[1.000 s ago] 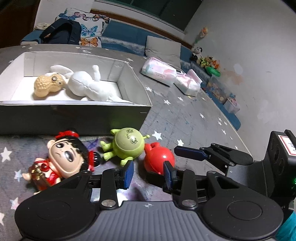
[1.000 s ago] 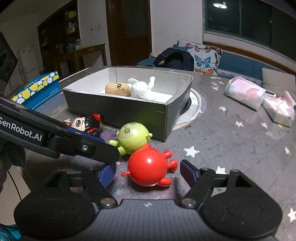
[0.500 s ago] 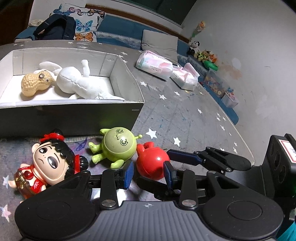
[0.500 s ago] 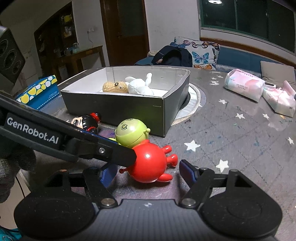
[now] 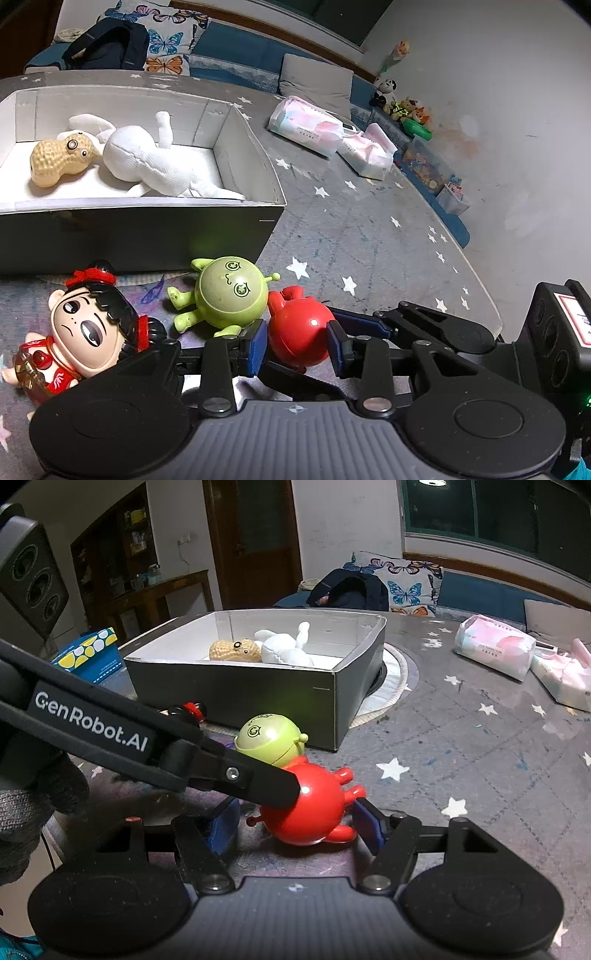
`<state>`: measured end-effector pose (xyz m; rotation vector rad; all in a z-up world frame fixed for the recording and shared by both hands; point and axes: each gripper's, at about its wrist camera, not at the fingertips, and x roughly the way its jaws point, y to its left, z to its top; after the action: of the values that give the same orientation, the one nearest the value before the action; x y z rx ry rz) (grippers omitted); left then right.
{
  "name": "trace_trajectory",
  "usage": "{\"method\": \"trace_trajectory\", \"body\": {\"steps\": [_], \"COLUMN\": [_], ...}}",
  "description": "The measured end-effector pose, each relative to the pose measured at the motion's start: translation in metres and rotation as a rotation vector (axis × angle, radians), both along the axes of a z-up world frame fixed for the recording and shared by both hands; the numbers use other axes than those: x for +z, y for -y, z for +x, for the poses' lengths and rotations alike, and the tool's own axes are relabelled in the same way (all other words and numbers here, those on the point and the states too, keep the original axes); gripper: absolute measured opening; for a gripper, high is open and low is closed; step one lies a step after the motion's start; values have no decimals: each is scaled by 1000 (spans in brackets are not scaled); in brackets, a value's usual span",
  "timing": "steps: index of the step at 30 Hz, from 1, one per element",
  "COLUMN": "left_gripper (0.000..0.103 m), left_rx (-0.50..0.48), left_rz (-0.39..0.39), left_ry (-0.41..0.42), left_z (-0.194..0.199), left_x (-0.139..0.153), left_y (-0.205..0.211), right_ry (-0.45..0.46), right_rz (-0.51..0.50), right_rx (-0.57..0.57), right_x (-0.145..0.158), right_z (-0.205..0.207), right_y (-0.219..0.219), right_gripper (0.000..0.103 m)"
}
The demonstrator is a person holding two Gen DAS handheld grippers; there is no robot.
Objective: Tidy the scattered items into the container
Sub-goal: 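Move both grippers back to the red round toy beside the green alien, then close both grippers on the red round toy from opposite sides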
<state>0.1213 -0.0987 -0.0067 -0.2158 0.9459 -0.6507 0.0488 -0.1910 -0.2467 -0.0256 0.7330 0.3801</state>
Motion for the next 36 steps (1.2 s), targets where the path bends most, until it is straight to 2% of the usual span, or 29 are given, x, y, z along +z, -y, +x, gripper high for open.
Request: {"method": "trace_trajectory", "body": {"steps": [6, 9, 12, 13, 14, 18, 19, 22, 29, 36], "left_gripper": [37, 37, 37, 37, 37, 37, 37, 37, 37, 37], "left_rx": [-1, 2, 2, 2, 3, 2, 1, 1, 4, 4], "left_rz": [-3, -5, -3, -4, -5, -7, -7, -9, -11, -14], "left_ry": [-2, -3, 0, -1, -2, -4, -6, -7, -7, -8], "left_z": [0, -1, -1, -1, -1, -1, -1, -1, -1, -1], "left_x": [-1, -1, -1, -1, -1, -1, -1, -1, -2, -2], "left_y": [0, -1, -2, -2, -2, -2, -3, -3, -3, -4], "right_ry": [-8, -11, -14, -13, -12, -15, -18, -20, -5, -5], "right_rz": [-9, -14, -22, -24, -26, -36, -32, -32, -88, -84], "right_rx": [-8, -17, -18, -17, -16, -15, -12, -11, -18, -21], "right_x": [-3, -6, -9, -9, -9, -12, -12, -14, -18, -19], "right_z": [0, -1, -3, -3, -4, -4, -4, -5, -5, -5], "right_y": [1, 2, 3, 3, 3, 2, 2, 0, -10, -9], "right_gripper": [71, 78, 79, 81, 89, 94, 100, 103, 103, 103]}}
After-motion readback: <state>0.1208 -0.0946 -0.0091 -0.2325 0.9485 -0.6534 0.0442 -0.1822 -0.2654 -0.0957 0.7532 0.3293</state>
